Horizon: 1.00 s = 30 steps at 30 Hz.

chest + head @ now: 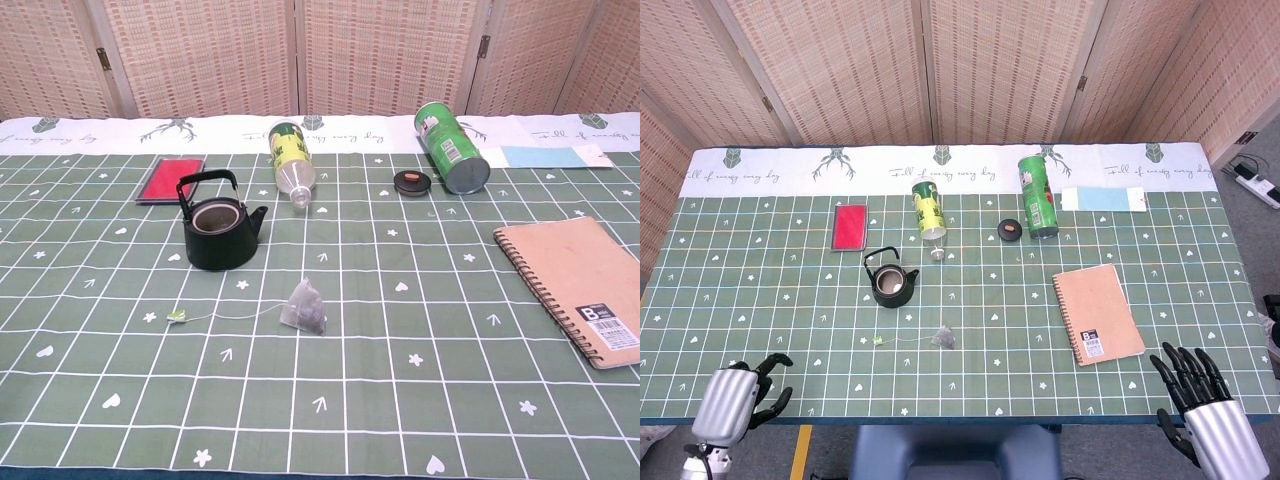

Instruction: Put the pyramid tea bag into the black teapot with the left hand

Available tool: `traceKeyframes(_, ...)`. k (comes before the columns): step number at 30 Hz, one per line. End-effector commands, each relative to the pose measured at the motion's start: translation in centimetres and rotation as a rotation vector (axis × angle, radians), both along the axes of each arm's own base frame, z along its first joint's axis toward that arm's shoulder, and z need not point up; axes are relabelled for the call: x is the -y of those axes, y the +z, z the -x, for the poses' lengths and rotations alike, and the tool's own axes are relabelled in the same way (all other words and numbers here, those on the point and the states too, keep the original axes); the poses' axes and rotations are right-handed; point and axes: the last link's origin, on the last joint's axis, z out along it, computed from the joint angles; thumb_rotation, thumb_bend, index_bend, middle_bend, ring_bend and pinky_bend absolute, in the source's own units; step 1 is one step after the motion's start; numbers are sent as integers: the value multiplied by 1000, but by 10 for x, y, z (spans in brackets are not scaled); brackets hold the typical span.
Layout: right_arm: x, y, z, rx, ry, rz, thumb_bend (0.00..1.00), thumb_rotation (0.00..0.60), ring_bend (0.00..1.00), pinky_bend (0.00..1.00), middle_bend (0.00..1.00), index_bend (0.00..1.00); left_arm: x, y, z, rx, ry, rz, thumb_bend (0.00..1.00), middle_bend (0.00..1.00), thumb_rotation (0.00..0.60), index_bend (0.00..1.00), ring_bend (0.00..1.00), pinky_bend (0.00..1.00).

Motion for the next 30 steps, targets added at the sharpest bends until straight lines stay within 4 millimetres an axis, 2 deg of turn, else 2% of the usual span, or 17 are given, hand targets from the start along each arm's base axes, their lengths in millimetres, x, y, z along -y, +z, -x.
traceKeyframes(1,2,1,0,2,-2,-2,451,600,0,0,0,12,-33,-25,-24,138,141,92,318,1000,600,502,1000,1000)
traceKeyframes(7,0,5,0,12,6,11,451,600,0,0,0,12,-59,-47,-36,143,180,100,323,1000,600,516,1000,1000)
traceKeyframes(11,0,4,0,9,8,1,450,600,0,0,0,12,-71,-73,-35,156,206,117,327,1000,600,509,1000,1000)
traceKeyframes(15,-1,5,-1,13,11,7,451,600,0,0,0,11,-80,-95,-35,152,219,128,331,1000,600,438,1000,1000)
traceKeyframes(22,-2,8,0,23,17,11,450,600,0,0,0,12,-80,-132,-42,87,148,88,331,1000,600,440,1000,1000)
traceKeyframes(30,-4,9,0,25,22,14,450,600,0,0,0,11,-82,-159,-37,29,81,71,331,1000,600,450,1000,1000)
